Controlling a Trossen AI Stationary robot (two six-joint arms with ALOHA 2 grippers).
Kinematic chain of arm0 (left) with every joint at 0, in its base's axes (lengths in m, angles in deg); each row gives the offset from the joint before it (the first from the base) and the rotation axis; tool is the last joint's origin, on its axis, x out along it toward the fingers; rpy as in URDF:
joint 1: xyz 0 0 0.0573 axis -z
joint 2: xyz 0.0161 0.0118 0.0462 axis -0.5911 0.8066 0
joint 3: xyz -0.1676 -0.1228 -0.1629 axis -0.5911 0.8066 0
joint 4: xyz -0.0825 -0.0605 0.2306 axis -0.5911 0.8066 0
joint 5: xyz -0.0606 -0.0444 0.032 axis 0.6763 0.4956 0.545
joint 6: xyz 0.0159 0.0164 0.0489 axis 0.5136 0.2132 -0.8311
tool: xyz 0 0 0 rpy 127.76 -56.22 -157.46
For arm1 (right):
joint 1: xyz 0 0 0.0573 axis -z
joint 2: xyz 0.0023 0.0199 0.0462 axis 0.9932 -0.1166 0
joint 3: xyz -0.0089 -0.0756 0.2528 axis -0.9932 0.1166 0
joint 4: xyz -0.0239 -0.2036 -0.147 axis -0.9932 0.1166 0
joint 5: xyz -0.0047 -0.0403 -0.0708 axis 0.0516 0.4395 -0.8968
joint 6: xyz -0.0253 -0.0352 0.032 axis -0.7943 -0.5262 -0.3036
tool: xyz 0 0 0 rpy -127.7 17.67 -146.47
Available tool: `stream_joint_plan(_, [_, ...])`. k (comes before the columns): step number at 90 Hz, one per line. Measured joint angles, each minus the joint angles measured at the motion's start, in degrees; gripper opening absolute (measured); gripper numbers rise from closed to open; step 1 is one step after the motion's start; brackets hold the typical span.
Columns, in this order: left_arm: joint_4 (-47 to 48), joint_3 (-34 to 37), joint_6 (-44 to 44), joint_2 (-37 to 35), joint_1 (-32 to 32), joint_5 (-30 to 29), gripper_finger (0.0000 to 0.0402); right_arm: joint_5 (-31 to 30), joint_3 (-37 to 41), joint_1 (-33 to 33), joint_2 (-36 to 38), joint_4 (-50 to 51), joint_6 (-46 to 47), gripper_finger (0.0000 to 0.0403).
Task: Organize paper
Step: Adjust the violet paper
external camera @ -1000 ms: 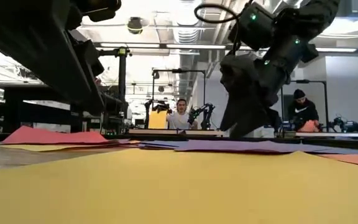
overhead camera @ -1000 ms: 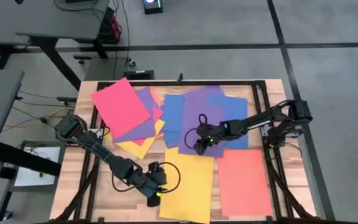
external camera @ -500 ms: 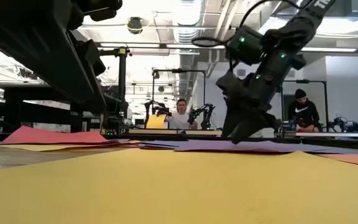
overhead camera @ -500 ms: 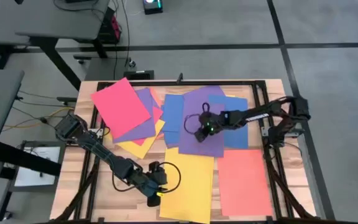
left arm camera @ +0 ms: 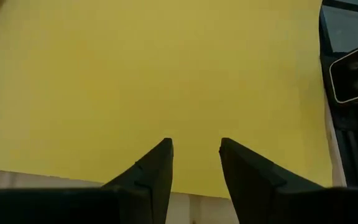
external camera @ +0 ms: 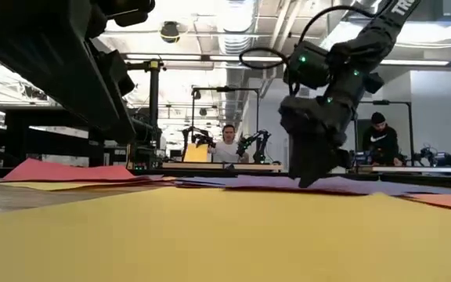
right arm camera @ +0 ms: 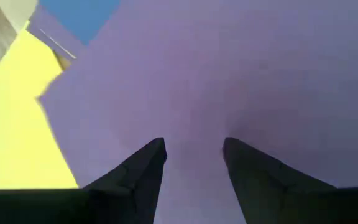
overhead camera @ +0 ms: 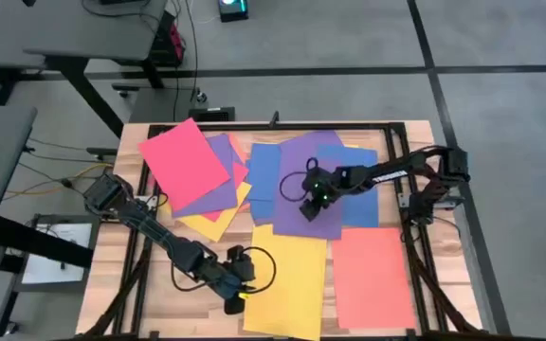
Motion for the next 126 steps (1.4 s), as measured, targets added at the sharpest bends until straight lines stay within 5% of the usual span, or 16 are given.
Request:
stream_joint_plan(45, [-0.2, 0.0, 1.8, 0.0, -0.6, 0.0, 0.0118, -3.3, -1.9, 10.0, -2.6, -13.8, 2.8, 0.0166])
stream_joint_plan(84, [0.1, 0.0, 0.5, 0.0, -0.5, 0.0, 0.0118, -1.9, -1.8, -1.4, -0.5, -8.7, -4.6, 0.0166])
stream_joint_plan(112, [1.5, 0.0, -0.1, 0.0, 0.3, 0.0, 0.0118, -4.5, -1.8, -11.1, 3.5, 13.5, -10.6, 0.0166])
stream_joint_plan(126, [1.5, 0.0, 0.0, 0.0, 0.3, 0.0, 0.0118, -4.6, -1.8, -13.5, 7.4, 17.0, -9.1, 0.0166])
